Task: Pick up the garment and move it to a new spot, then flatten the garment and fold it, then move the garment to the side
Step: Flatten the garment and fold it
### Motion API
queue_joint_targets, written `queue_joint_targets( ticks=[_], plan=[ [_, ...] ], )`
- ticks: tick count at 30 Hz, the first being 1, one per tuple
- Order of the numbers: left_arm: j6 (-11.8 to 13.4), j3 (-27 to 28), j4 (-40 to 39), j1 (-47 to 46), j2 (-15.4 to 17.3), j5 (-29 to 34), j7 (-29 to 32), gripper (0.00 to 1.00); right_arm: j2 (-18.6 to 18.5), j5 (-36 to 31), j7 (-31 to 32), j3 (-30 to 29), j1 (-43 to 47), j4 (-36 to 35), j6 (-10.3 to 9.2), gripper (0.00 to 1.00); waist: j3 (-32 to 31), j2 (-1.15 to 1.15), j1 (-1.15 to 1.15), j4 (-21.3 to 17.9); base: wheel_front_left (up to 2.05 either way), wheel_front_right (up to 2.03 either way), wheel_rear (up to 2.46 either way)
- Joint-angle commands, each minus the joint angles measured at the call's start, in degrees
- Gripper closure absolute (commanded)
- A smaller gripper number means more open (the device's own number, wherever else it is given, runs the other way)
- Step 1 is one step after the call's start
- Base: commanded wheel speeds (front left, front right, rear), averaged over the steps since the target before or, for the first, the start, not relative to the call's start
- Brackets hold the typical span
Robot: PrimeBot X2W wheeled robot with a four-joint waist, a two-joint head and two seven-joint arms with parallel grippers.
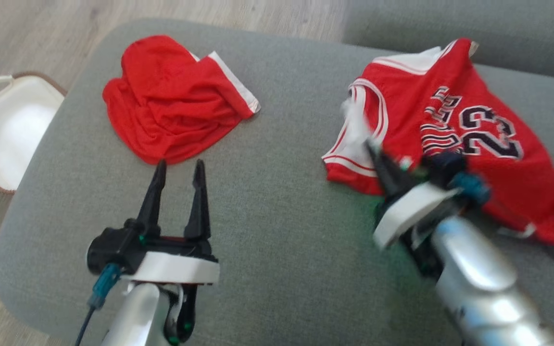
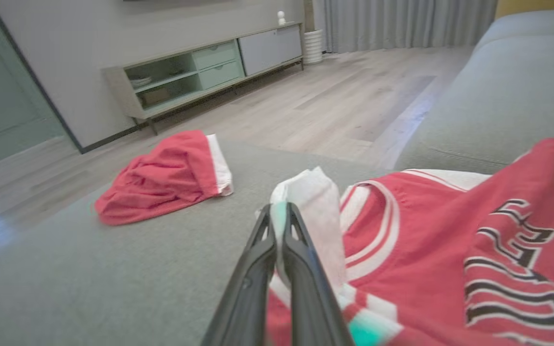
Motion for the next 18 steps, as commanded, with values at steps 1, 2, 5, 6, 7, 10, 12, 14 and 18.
queue_joint_targets(
  ticks=[1, 2, 5, 6, 7, 10, 12, 14, 18],
  plan=[
    [0.27, 2.43, -1.64, -0.60, 0.48, 0.71, -0.29, 0.00, 0.84, 0.41, -0.47, 2.08, 0.85, -2.20, -0.04, 1.00, -1.10, 0.00, 0.01, -0.13, 0.00, 0.00, 0.00],
    [0.24, 2.93, -1.66, -0.29, 0.48, 0.87, -0.29, 0.00, 0.97, 0.79, -0.34, 3.67, 1.62, -3.04, -0.04, 1.00, -1.58, 0.00, 0.01, -0.16, 0.00, 0.00, 0.00],
    [-0.05, 4.29, -1.52, 0.78, 0.48, 1.33, -0.29, 0.00, 1.37, 1.72, 0.75, 8.78, 3.75, -4.99, -0.04, 1.00, -2.98, 0.00, 0.01, -0.29, 0.00, 0.00, 0.00],
    [-0.17, 4.69, -1.45, 1.14, 0.48, 1.51, -0.29, 0.00, 1.36, 1.66, 1.03, 10.59, 4.32, -5.40, -0.04, 1.00, -3.41, 0.00, 0.01, -0.35, 0.00, 0.00, 0.00],
    [-0.32, 4.99, -1.35, 1.48, 0.48, 1.68, -0.29, 0.00, 1.36, 1.68, 1.30, 12.37, 4.91, -5.68, -0.04, 1.00, -3.84, 0.00, 0.01, -0.38, 0.00, 0.00, 0.00],
    [-0.66, 5.62, -1.00, 2.52, 0.48, 2.24, -0.29, 0.00, 1.28, 2.84, 2.45, 18.80, 6.86, -5.93, -0.04, 1.00, -5.26, 0.00, 0.01, -0.42, 0.00, 0.00, 0.00],
    [-0.72, 5.69, -0.96, 2.79, 0.48, 2.46, -0.29, 0.00, 0.77, 3.17, 3.34, 22.10, 7.32, -5.50, -0.04, 1.00, -5.80, 0.00, 0.01, -0.46, 0.00, 0.00, 0.00],
    [-0.74, 5.74, -0.96, 3.00, 0.48, 2.66, -0.29, 0.00, 0.29, 3.96, 3.67, 25.05, 7.65, -5.47, -0.04, 0.76, -6.23, 0.00, 0.01, -0.59, 0.00, 0.00, 0.00],
    [-0.77, 5.99, -0.97, 3.39, 0.48, 2.95, -0.29, 0.00, -1.02, 6.31, 3.34, 29.92, 7.60, -6.10, -0.04, 0.00, -6.84, 0.00, 0.01, -1.36, 0.00, 0.00, 0.00]
  ],
)
